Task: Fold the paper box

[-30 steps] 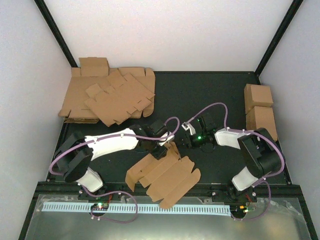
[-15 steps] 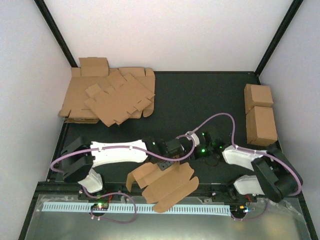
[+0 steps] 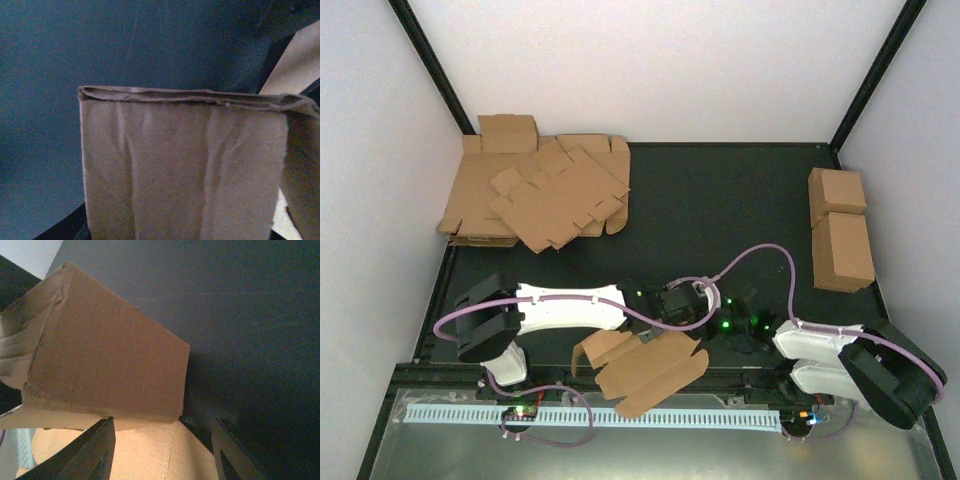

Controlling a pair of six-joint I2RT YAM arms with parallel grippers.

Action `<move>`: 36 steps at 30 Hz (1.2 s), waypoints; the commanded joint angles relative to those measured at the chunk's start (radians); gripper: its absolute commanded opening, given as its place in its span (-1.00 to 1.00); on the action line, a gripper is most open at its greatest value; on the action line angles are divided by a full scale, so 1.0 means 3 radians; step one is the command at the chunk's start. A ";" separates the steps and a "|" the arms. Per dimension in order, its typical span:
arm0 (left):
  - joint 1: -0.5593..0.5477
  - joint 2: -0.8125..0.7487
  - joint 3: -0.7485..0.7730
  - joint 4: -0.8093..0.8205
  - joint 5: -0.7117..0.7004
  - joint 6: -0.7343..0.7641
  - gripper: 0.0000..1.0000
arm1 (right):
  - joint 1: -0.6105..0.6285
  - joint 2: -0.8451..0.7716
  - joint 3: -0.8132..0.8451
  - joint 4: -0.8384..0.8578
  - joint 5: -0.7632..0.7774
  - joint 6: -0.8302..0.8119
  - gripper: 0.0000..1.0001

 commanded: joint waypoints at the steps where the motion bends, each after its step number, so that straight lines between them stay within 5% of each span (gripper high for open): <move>1: -0.0005 -0.0078 0.0008 0.0138 0.0103 0.0077 -0.15 | 0.0064 0.0082 -0.0071 0.0604 0.0249 -0.0029 0.15; 12: 0.0095 -0.0164 -0.0026 0.0228 0.0644 0.0284 -0.17 | 0.0291 0.0300 -0.0106 0.1361 0.0395 -0.0641 0.17; 27: 0.0290 -0.0191 0.0009 0.0166 0.1018 0.0494 -0.16 | 0.0820 0.0621 -0.0213 0.2125 0.1222 -0.0810 0.04; 36: 0.0305 -0.0165 0.0045 0.0009 0.1212 0.0610 0.15 | 0.0847 0.0727 -0.0237 0.2304 0.1345 -0.0837 -0.01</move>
